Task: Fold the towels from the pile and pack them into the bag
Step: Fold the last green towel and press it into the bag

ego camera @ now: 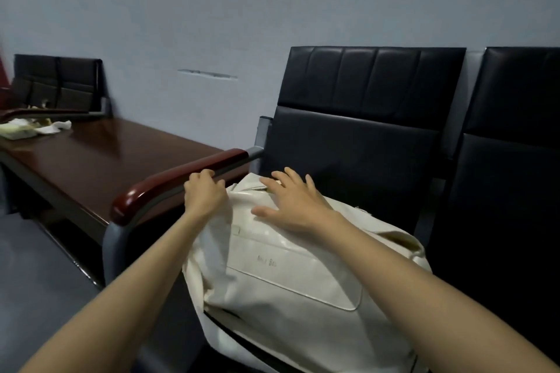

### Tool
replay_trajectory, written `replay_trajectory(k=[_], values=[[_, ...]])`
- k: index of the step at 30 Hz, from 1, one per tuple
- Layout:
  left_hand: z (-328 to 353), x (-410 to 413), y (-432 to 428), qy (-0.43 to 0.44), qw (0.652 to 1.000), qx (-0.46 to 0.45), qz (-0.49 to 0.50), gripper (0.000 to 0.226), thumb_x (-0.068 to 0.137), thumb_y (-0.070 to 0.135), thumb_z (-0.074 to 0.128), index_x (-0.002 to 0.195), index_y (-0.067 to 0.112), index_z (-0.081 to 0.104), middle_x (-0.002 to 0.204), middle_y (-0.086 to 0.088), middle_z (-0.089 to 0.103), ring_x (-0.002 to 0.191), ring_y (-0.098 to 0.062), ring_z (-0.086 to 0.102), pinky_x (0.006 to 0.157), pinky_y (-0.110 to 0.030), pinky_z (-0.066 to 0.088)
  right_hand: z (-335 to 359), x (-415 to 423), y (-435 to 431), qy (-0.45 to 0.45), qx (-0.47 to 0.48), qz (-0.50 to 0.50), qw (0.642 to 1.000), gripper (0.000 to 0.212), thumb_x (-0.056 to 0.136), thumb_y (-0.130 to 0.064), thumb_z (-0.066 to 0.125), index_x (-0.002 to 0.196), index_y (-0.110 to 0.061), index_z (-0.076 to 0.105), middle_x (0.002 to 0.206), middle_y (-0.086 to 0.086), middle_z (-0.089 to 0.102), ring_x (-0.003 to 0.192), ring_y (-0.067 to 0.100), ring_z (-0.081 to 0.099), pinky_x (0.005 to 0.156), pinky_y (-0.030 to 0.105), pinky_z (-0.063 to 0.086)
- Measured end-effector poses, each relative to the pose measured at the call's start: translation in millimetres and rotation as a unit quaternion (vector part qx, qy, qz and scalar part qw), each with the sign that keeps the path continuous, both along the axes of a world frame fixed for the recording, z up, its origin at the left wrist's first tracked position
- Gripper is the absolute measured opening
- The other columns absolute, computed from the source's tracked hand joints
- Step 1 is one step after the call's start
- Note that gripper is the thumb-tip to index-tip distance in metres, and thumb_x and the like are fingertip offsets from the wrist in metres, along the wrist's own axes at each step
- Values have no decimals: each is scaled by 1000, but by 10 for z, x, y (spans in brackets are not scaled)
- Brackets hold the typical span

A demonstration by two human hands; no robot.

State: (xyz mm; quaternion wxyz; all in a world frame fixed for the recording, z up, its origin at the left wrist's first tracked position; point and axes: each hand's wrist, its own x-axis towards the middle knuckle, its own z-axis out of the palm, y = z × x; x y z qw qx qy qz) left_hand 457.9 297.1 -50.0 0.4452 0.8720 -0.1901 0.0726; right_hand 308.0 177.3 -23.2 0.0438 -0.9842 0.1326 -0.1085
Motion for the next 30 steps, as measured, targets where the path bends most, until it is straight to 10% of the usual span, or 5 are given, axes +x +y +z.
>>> replay_trajectory(k=[5,18,25,30], values=[[23,360,72,212,972,65,-72,35,88,31,65,92,-3,62,86,-15,62,67,-25,57,53,-28,43,-137,232,-41,47,-23,-22,998,69,92,-61,39,150,-28,22,157,1,22,146,23,9,115,57,5],[54,704,17,6,997,63,-50,11,88,18,51,89,8,48,89,-14,63,84,-34,60,78,-41,51,-249,286,-36,-4,17,-5,1000,54,97,-53,38,145,-28,34,151,-3,30,144,17,15,116,58,2],[204,724,-76,228,959,-161,-43,29,99,13,45,71,3,47,61,-10,48,23,-12,40,29,-14,30,-156,566,62,-6,47,71,996,50,101,-40,36,150,-31,27,155,-7,27,143,16,21,116,51,15],[104,858,-84,340,882,-324,-43,22,98,8,49,76,6,48,69,-4,47,42,-11,46,36,-17,44,-264,715,91,26,24,55,998,46,102,-34,36,147,-29,31,152,-4,33,144,20,18,117,54,6]])
